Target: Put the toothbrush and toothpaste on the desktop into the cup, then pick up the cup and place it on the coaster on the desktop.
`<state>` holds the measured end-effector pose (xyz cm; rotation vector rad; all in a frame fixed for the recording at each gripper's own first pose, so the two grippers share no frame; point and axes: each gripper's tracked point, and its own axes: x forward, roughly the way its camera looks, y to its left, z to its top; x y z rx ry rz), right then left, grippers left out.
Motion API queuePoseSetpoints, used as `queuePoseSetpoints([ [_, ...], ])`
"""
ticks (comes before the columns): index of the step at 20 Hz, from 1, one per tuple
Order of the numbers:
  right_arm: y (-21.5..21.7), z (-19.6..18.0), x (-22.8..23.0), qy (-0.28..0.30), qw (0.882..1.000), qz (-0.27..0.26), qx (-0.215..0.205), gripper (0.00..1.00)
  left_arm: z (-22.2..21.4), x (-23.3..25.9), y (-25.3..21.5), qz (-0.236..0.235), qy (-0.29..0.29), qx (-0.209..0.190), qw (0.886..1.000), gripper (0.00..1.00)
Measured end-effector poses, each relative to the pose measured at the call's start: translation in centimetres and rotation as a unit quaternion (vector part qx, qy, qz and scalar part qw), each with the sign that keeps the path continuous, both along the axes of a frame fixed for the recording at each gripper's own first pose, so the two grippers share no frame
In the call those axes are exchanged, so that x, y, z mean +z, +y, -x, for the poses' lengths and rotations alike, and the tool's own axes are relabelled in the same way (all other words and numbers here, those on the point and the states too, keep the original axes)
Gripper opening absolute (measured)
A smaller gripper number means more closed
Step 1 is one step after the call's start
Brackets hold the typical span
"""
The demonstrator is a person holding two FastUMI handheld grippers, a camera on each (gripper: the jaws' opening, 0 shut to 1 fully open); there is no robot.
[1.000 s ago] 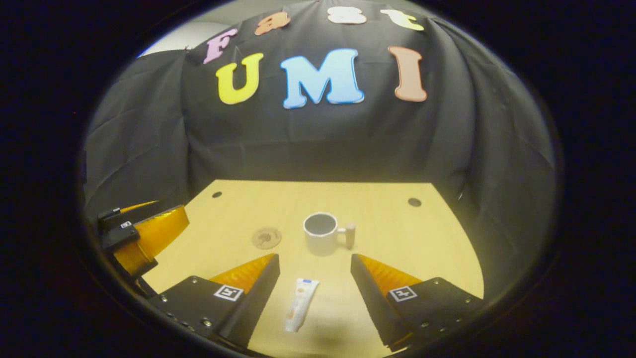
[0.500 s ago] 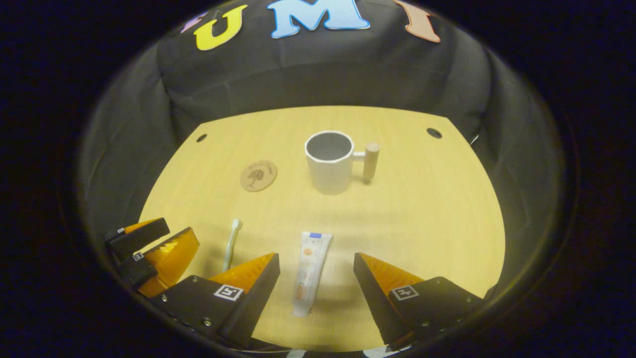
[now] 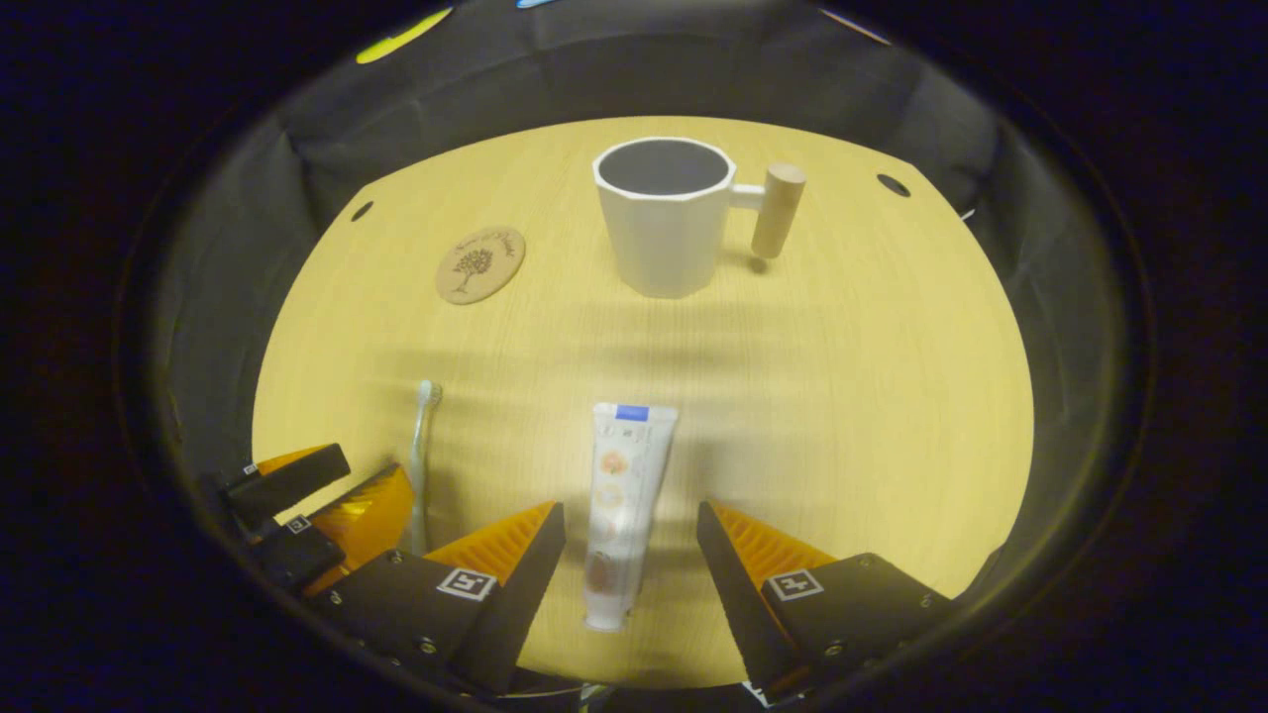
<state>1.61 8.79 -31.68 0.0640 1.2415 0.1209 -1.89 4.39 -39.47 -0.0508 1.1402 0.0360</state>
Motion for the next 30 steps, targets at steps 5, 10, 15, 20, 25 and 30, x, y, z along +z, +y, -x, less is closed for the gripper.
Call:
queuePoseSetpoints([
  [5, -0.3, -0.2, -1.8, 0.038, 0.999, 0.007, -0.014, 0.84, 0.7, -2.2, 0.4, -0.012, 0.052, 0.001, 0.999, 0.96],
  [10, -0.3, 0.1, -2.9, 0.054, 0.998, 0.025, -0.009, 0.84, 3.0, -4.6, 0.6, -0.008, 0.112, 0.006, 0.994, 0.96],
  [15, -1.1, 0.4, -3.6, 0.062, 0.997, 0.048, 0.001, 0.79, 2.3, -4.8, 0.5, -0.006, 0.108, 0.007, 0.994, 0.92],
  [20, -1.4, 0.4, -4.0, 0.068, 0.996, 0.056, -0.002, 0.54, 1.6, -4.1, -0.6, -0.004, 0.139, -0.016, 0.990, 0.74],
  [25, -1.6, 0.6, -3.5, 0.063, 0.997, 0.051, 0.006, 0.27, 0.6, -1.5, -2.9, -0.017, 0.135, -0.027, 0.990, 0.18],
  [30, -1.6, 0.6, -3.3, 0.053, 0.998, 0.024, -0.015, 0.16, 1.4, -1.0, -2.4, -0.009, 0.117, -0.022, 0.993, 0.08],
])
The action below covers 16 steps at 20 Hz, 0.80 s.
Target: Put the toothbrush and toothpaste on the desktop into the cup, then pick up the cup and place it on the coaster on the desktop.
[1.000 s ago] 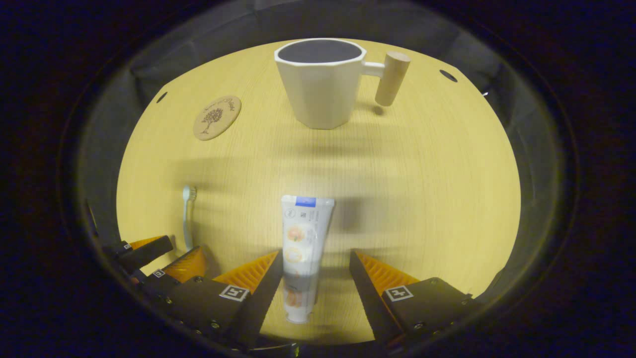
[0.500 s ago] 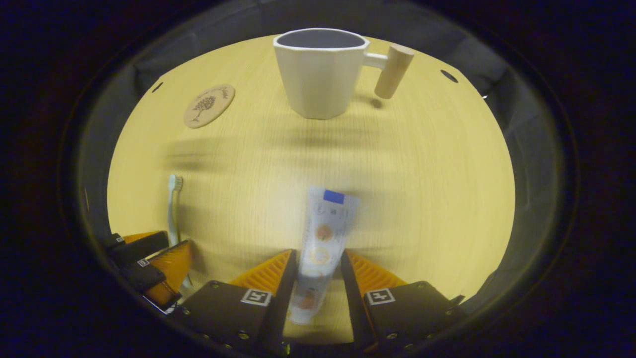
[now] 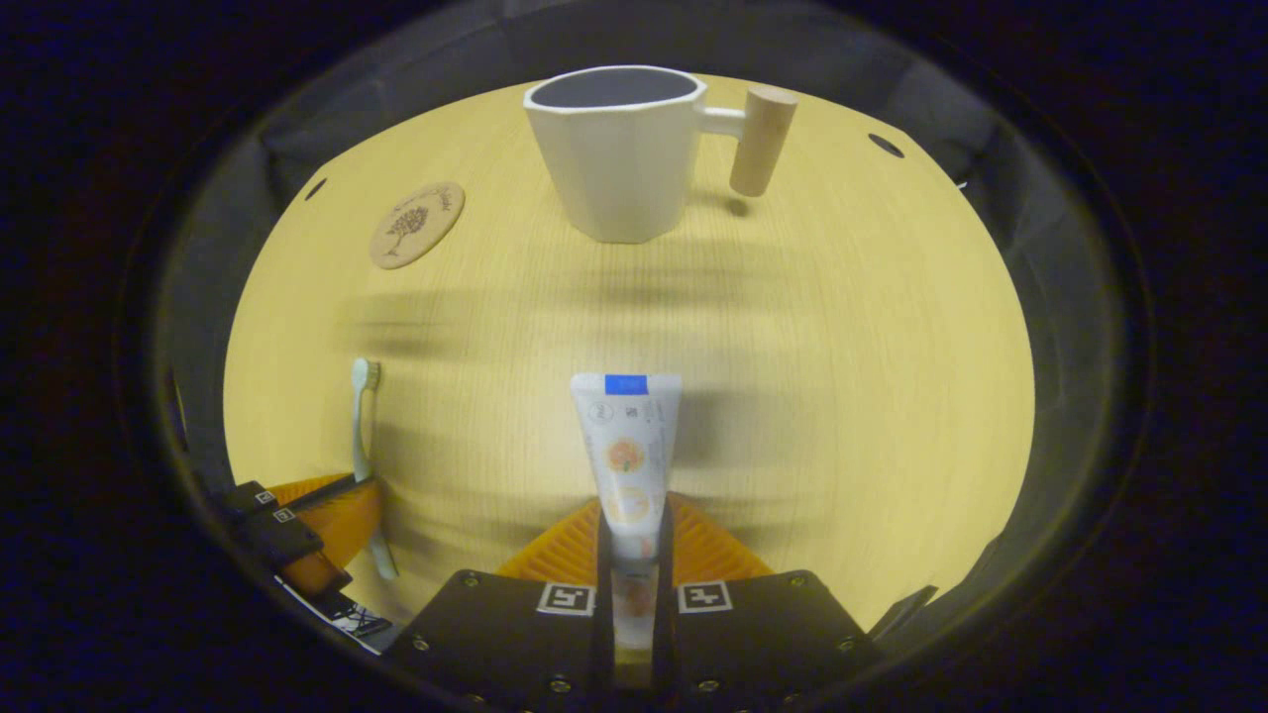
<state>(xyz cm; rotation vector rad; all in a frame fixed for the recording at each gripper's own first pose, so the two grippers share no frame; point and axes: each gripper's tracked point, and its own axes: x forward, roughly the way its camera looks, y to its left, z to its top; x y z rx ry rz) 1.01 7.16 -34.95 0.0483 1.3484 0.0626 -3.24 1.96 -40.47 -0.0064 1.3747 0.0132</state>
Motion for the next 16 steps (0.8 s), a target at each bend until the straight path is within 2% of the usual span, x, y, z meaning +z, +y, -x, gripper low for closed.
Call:
queuePoseSetpoints([
  [3, 0.2, -0.1, 0.1, -0.009, 1.000, -0.022, -0.014, 0.16, 1.3, 0.6, 0.3, 0.000, -0.021, -0.008, 1.000, 0.08],
  [6, -0.3, -0.1, 0.8, -0.020, 0.999, -0.023, -0.015, 0.16, 0.5, -0.6, 0.4, 0.000, -0.029, -0.015, 0.999, 0.08],
  [8, -0.6, -0.6, 2.0, -0.036, 0.999, -0.027, -0.018, 0.16, 0.0, 0.4, 0.8, -0.004, -0.041, -0.011, 0.999, 0.08],
  [12, -1.2, -2.3, 5.2, -0.080, 0.996, -0.039, -0.030, 0.16, -2.1, 3.1, 0.8, 0.001, -0.093, -0.007, 0.996, 0.08],
  [16, -1.4, -5.0, 9.2, -0.137, 0.987, -0.066, -0.049, 0.15, -4.9, 6.9, 0.5, 0.005, -0.162, -0.006, 0.987, 0.08],
])
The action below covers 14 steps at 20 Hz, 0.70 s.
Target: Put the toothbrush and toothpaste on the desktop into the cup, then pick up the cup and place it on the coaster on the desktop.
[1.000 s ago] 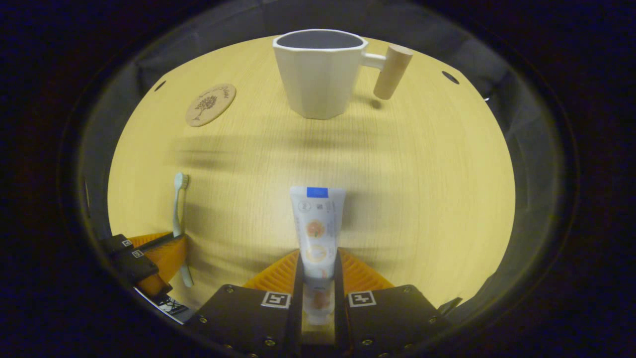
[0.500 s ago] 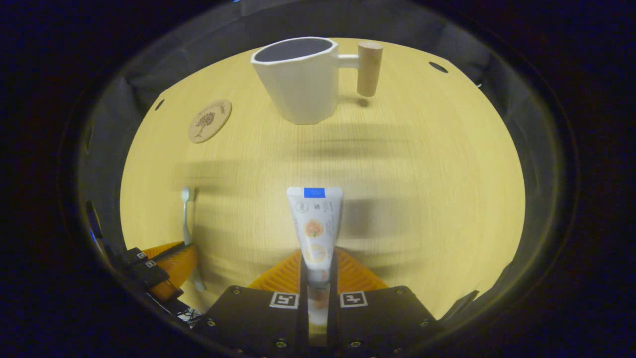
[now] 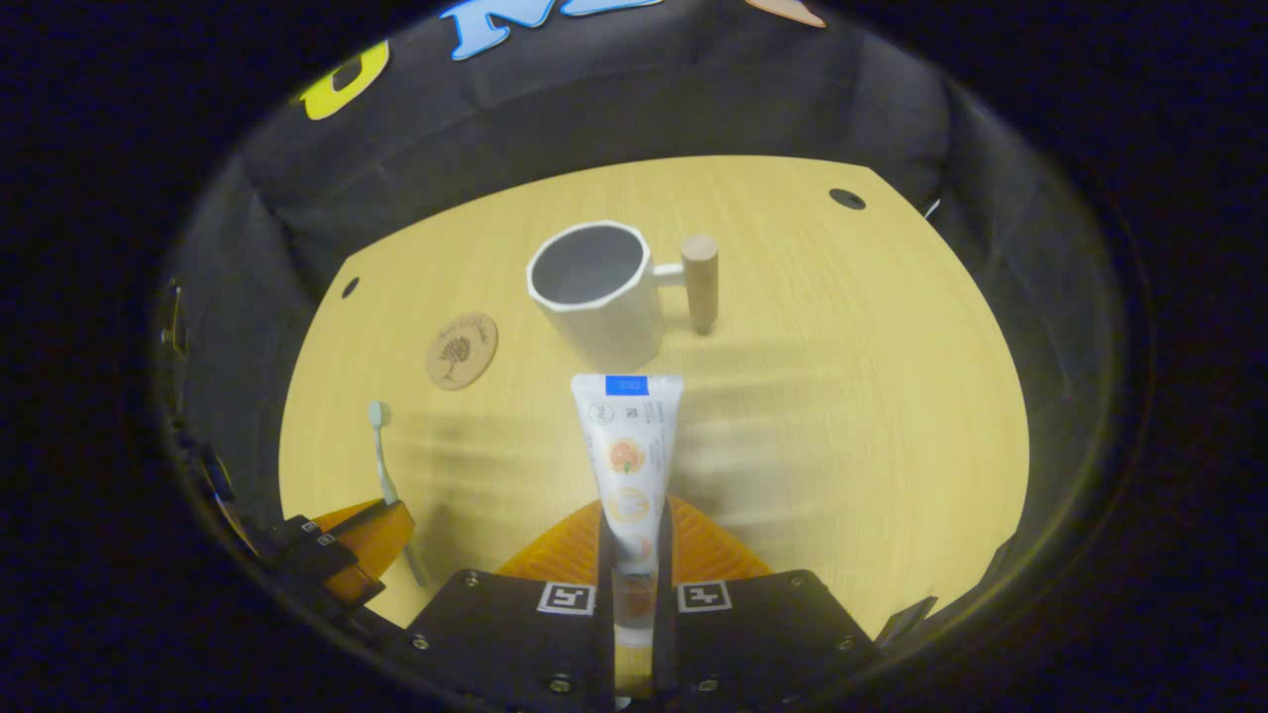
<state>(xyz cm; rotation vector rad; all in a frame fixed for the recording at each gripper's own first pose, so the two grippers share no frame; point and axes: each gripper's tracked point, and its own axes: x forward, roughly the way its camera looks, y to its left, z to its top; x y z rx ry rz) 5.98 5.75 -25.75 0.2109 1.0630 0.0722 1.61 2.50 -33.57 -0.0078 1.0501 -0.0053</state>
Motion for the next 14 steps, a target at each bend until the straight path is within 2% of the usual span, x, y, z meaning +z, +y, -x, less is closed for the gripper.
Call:
queuePoseSetpoints([
  [7, -0.6, -5.5, 6.1, -0.097, 0.995, -0.029, -0.019, 0.15, -3.9, 7.7, -0.1, 0.016, -0.114, 0.007, 0.993, 0.08],
  [10, -0.9, -8.7, 9.1, -0.149, 0.987, -0.044, -0.032, 0.15, -4.7, 10.7, -0.6, 0.031, -0.152, 0.002, 0.988, 0.08],
  [14, -0.6, -13.2, 11.9, -0.207, 0.975, -0.066, -0.048, 0.15, -5.0, 12.5, -0.8, 0.032, -0.171, 0.004, 0.985, 0.08],
])
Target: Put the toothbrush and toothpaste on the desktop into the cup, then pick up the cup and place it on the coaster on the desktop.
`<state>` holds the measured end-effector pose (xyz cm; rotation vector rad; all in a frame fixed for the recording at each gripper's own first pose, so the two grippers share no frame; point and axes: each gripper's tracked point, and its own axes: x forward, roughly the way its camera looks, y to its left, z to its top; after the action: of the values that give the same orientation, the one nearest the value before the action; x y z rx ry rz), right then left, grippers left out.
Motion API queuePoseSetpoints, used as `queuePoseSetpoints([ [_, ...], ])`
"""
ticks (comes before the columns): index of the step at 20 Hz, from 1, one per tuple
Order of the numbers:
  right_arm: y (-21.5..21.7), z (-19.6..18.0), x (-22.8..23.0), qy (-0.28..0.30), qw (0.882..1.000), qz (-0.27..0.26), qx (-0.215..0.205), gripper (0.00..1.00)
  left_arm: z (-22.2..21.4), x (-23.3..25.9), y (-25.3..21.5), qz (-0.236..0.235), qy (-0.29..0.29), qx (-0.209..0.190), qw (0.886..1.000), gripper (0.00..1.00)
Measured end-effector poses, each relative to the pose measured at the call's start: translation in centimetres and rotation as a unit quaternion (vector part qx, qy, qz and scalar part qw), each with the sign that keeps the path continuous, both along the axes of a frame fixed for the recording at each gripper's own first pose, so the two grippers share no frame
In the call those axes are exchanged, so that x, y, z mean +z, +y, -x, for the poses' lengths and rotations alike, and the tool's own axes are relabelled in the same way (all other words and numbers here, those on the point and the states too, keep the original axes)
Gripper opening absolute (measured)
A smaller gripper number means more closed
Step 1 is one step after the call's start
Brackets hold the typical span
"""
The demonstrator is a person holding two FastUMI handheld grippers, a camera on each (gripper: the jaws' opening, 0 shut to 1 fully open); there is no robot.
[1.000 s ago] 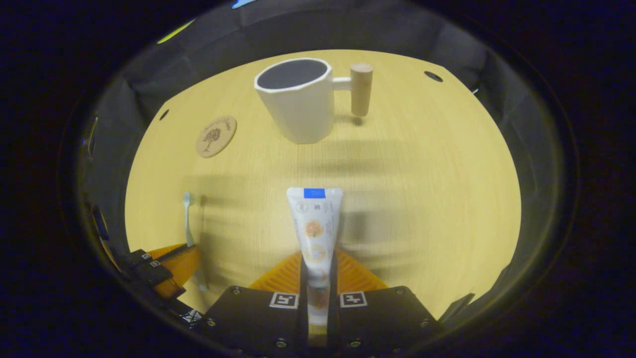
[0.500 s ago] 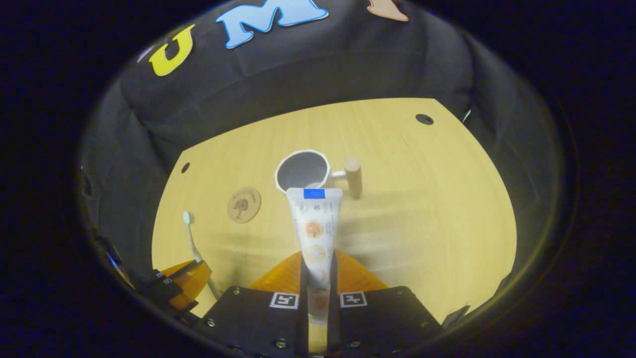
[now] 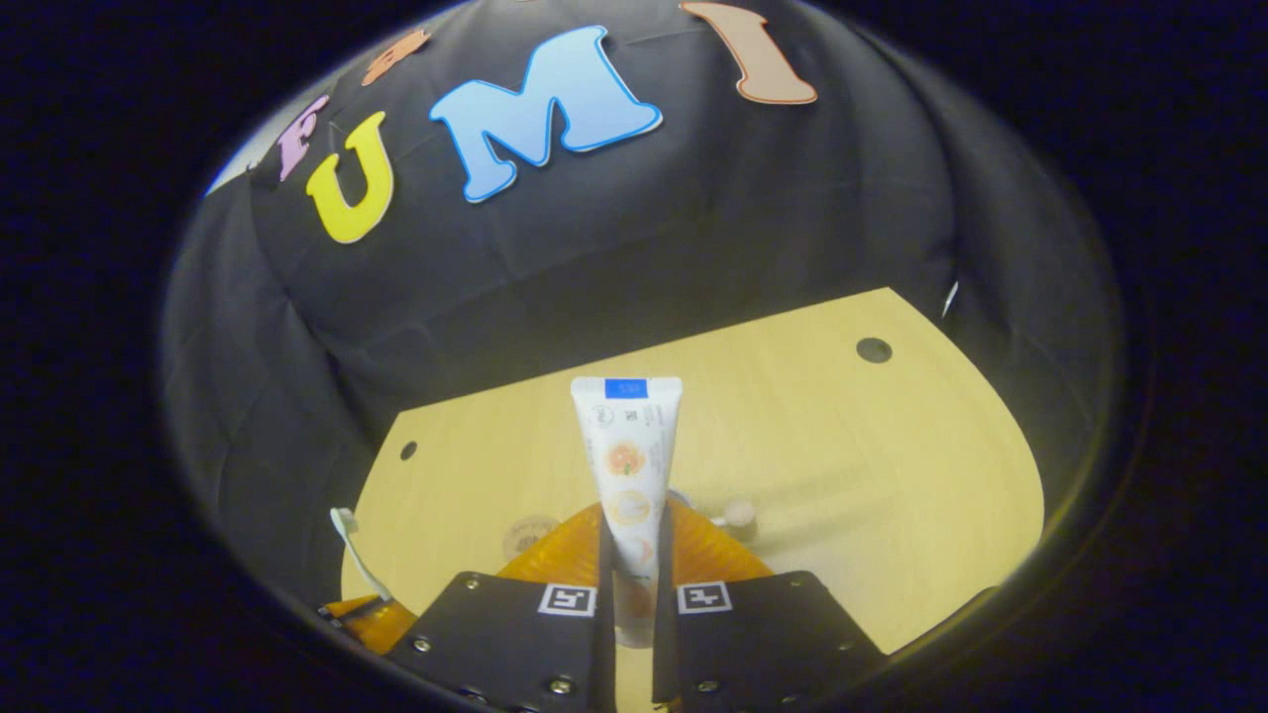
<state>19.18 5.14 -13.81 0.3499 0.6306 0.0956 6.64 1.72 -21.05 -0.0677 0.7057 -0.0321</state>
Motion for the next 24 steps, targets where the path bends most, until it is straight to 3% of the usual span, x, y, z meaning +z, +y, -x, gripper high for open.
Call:
queuePoseSetpoints([
  [9, -0.4, -6.8, -3.2, 0.010, 0.999, -0.019, -0.045, 0.15, 1.8, 3.9, 2.6, -0.018, -0.027, 0.019, 0.999, 0.08],
  [17, 0.1, -7.9, -4.6, -0.014, 0.999, 0.019, -0.040, 0.16, 2.1, 4.9, 3.5, -0.028, -0.033, 0.030, 0.999, 0.08],
  [20, 0.9, -7.3, -4.7, -0.006, 1.000, 0.004, -0.027, 0.27, 1.9, 4.7, 2.9, -0.019, -0.031, 0.029, 0.999, 0.08],
  [23, 1.0, -6.8, -4.5, -0.007, 1.000, 0.007, -0.026, 0.30, 1.5, 4.6, 2.3, -0.018, -0.034, 0.023, 0.999, 0.08],
  [24, 1.0, -6.4, -4.3, -0.005, 1.000, 0.006, -0.024, 0.39, 1.4, 4.6, 2.0, -0.017, -0.036, 0.020, 0.999, 0.06],
])
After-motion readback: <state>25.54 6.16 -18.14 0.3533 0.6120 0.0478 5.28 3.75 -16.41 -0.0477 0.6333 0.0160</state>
